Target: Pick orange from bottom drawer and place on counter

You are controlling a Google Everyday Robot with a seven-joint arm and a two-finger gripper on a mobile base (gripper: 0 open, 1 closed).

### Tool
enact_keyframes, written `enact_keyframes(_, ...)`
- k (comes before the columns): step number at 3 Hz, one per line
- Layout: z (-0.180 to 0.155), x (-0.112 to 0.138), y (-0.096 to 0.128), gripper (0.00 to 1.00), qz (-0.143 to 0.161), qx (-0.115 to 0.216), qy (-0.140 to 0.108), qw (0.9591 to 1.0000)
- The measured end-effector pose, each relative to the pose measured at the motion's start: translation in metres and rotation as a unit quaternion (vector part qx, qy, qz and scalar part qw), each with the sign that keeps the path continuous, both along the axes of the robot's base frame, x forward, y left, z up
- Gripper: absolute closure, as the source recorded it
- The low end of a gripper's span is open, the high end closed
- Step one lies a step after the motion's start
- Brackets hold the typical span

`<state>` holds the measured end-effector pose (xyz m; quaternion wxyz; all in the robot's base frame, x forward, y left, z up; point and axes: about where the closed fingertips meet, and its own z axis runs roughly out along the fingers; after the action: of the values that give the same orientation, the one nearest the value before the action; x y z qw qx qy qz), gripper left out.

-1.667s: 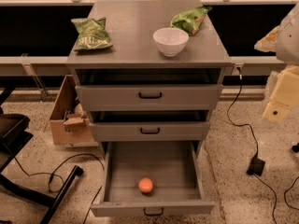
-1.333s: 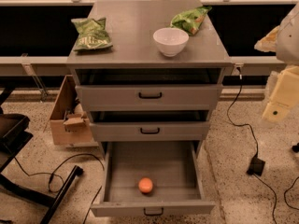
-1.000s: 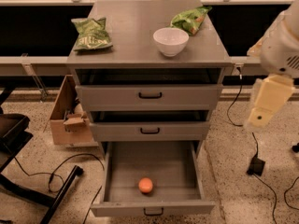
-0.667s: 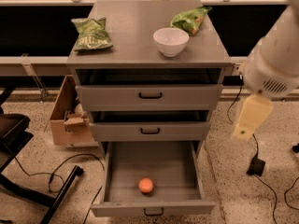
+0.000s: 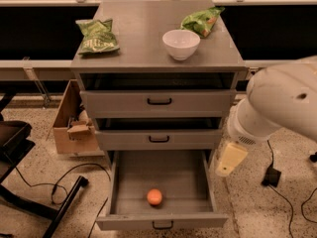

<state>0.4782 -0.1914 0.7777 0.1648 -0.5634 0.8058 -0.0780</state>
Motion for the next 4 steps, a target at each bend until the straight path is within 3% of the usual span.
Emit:
enact_keyframes(1, -0.028, 0.027, 0.016, 0.0, -0.002, 0.036, -0.037, 0.9987)
enact_keyframes(2, -0.028, 0.027, 0.016, 0.0, -0.002, 0.036, -0.037, 0.9987)
enact_keyframes(3, -0.109, 0.031, 0.042, 0.0, 0.008, 0.086, 0.001, 0.9963)
enact_keyframes(4, -0.184, 0.04, 0.064, 0.0, -0.002, 0.155, 0.02, 0.9878)
